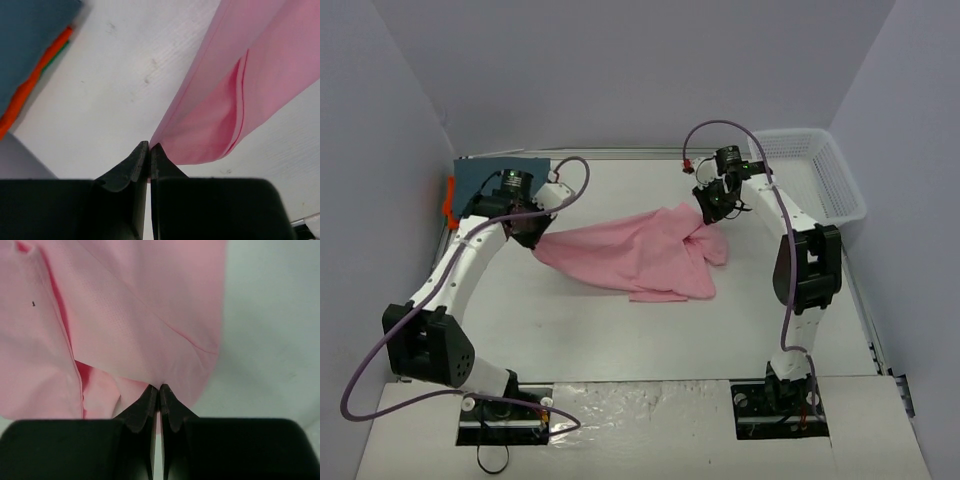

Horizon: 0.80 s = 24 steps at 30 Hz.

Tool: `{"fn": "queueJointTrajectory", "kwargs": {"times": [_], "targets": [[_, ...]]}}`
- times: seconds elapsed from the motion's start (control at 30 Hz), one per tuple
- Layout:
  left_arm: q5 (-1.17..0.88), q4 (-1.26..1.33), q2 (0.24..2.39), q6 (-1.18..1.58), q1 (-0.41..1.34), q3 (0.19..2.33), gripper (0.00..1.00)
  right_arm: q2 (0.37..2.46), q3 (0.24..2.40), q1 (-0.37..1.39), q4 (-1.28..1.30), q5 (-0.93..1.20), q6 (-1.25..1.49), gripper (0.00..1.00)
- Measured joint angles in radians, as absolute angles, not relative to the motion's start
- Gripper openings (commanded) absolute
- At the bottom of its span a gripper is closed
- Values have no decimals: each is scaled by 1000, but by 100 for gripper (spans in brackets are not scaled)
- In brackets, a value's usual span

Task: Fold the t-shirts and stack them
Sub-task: Flatten out the tshirt

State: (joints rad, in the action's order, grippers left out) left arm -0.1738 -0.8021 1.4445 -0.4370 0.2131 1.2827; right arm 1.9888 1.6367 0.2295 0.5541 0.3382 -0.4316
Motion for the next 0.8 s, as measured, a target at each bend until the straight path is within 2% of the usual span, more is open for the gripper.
{"fn": "queueJointTrajectory", "kwargs": {"times": [0.27, 0.5, 0.8], "targets": [[-187, -832, 1411, -446, 61, 1533, 2, 1800, 1753, 230, 601, 313, -436, 0], [-216, -887, 1306, -469, 48, 1581, 2, 1623, 1774, 236, 632, 303, -455, 0], [-240, -920, 1261, -470, 49, 1579, 2, 1562, 1725, 237, 666, 281, -489, 0]]}}
